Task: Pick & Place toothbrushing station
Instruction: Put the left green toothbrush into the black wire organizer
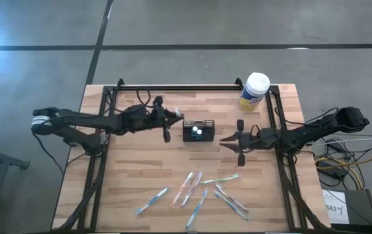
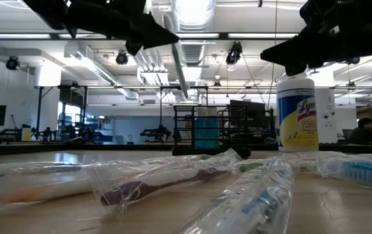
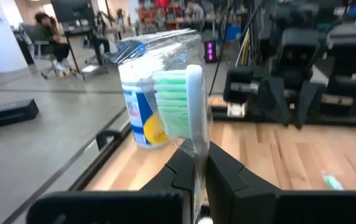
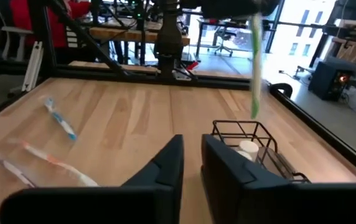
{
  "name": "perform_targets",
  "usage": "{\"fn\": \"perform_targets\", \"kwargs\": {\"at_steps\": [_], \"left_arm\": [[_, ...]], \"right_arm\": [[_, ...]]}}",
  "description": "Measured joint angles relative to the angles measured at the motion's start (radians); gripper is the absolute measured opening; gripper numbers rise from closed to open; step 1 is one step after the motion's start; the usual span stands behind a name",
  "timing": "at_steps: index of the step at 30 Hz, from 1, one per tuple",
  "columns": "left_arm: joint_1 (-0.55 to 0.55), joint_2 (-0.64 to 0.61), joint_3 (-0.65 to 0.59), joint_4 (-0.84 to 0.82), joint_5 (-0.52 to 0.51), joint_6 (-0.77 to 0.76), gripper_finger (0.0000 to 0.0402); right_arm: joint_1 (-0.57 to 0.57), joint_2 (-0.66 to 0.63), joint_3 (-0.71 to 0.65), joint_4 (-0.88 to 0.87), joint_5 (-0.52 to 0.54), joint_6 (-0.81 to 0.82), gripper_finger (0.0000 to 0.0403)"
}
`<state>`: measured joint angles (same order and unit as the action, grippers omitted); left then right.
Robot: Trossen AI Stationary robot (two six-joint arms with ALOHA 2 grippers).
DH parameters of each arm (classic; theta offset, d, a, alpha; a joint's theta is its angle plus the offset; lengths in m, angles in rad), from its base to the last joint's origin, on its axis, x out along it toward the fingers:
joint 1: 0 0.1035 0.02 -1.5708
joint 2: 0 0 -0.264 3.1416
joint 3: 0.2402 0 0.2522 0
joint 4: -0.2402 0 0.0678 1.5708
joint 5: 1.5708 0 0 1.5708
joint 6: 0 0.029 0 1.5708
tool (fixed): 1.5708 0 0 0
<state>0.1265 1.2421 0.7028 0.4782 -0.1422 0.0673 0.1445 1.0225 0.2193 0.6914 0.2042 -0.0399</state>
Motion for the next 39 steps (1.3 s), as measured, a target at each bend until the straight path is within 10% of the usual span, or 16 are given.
{"fn": "perform_targets", "kwargs": {"at_steps": [39], "left_arm": [[0.044,0.362,0.018,0.117,-0.035,-0.107,0.0066]], "right_arm": [[0.000,0.000,-0.014,0.000,-0.002,0.014,0.0013]]}}
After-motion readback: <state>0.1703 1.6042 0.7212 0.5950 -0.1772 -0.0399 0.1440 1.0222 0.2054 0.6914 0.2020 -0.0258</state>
